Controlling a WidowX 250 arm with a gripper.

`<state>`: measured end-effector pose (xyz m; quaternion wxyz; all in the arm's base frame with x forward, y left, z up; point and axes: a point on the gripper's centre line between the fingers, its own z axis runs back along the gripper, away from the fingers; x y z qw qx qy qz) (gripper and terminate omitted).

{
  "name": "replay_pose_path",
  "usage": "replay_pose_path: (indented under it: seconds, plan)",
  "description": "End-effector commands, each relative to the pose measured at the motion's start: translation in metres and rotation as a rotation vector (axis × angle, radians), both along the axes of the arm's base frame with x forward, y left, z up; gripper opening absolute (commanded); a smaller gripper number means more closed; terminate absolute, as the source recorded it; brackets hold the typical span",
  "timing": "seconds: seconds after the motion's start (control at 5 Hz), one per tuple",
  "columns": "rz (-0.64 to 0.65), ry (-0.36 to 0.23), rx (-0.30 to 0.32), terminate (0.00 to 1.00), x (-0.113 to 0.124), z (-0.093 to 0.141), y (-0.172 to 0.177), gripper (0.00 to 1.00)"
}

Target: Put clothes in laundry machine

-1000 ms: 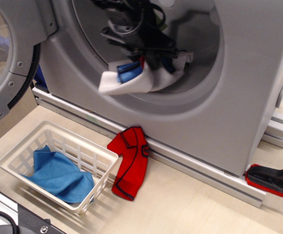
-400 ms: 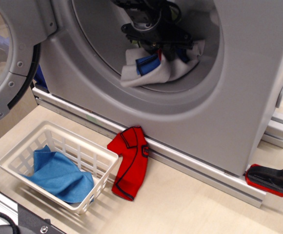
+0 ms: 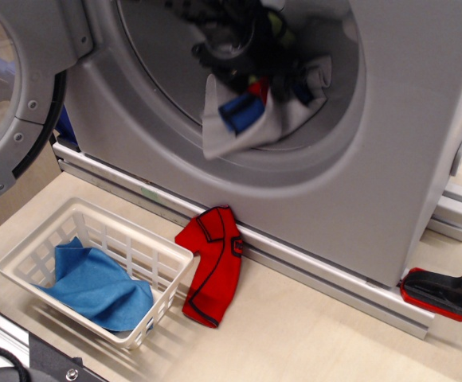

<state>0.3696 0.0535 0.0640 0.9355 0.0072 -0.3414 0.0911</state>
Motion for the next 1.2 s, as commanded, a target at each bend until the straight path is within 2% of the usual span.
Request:
replay_pose_path:
  seconds: [0.0, 0.2, 0.4, 0.8, 1.0]
  plan:
    - [-0.074, -0.050, 0.019, 0.00, -0.025, 0.029, 0.002, 1.00]
    - [-0.098, -0.038, 0.020, 0.00, -0.043, 0.033, 0.002, 1.00]
    - [-0.121, -0.001, 0.011, 0.00, -0.066, 0.044, -0.002, 1.00]
    - [-0.208, 0.067, -0.044, 0.00, -0.110, 0.061, -0.009, 1.00]
    - [-0.235, 0.103, -0.087, 1.00, -0.127, 0.076, -0.016, 1.00]
